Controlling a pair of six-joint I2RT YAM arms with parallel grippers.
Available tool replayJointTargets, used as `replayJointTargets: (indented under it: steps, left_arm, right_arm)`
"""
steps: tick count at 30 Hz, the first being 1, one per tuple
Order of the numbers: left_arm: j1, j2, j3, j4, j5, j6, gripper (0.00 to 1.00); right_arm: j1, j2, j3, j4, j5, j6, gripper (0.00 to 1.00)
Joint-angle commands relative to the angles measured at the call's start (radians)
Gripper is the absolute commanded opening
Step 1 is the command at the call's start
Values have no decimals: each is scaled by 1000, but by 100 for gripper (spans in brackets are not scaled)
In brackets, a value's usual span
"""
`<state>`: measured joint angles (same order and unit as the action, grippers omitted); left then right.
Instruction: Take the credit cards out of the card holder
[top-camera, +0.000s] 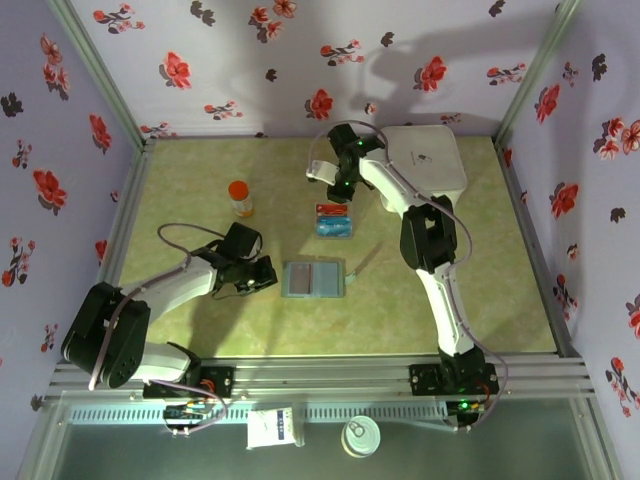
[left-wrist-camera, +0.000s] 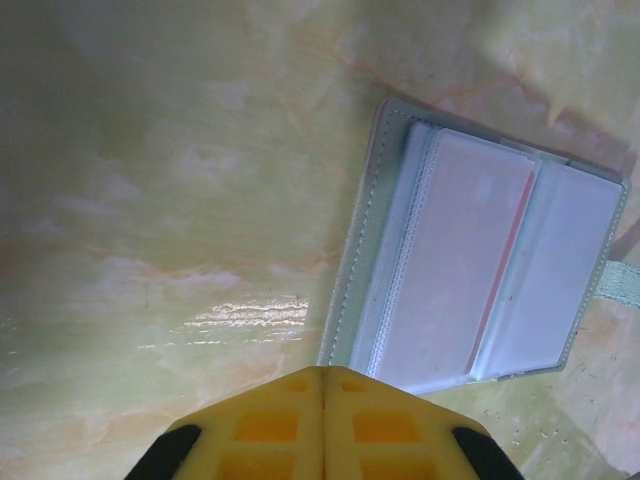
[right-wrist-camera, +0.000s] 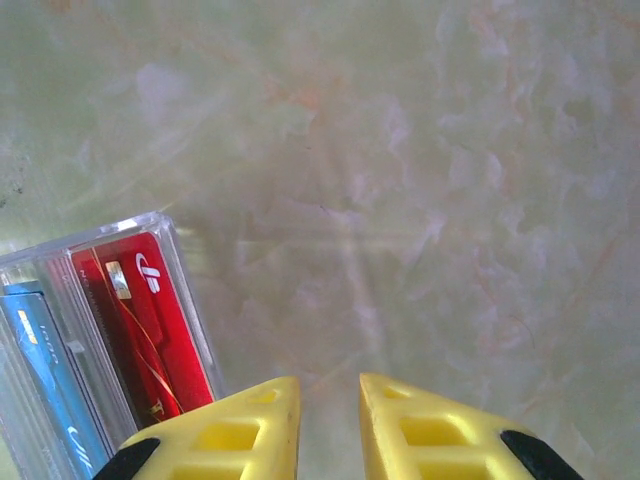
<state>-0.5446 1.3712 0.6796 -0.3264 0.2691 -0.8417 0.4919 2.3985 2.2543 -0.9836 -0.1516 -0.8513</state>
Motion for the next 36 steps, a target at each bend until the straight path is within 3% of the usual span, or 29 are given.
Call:
replayJointTargets:
  steps: [1, 7, 14, 17, 25, 30, 36]
  left_arm:
    - [8, -9, -1, 1, -6, 5, 6]
    - [8, -9, -1, 9, -7, 10, 6]
    - [9, 27, -4, 83, 17, 3, 7]
    - [9, 42, -8, 112, 32, 1, 8]
    - [9, 53, -21, 160, 52, 6, 9]
    - [9, 70, -35, 205, 70, -3, 10]
    - [7, 98, -29, 219, 82, 4, 11]
  right_arm:
    - [9, -77, -11, 21, 31, 38, 23]
    - [13, -143, -74, 78, 49, 141, 23]
    - [41, -251, -240, 176, 36, 431, 24]
    - [65, -323, -365, 250, 17, 555, 23]
    - [87, -529, -771, 579, -245, 981, 20]
    - [132, -627, -1021, 835, -256, 1216, 16]
    - [201, -662, -1148, 915, -217, 1338, 10]
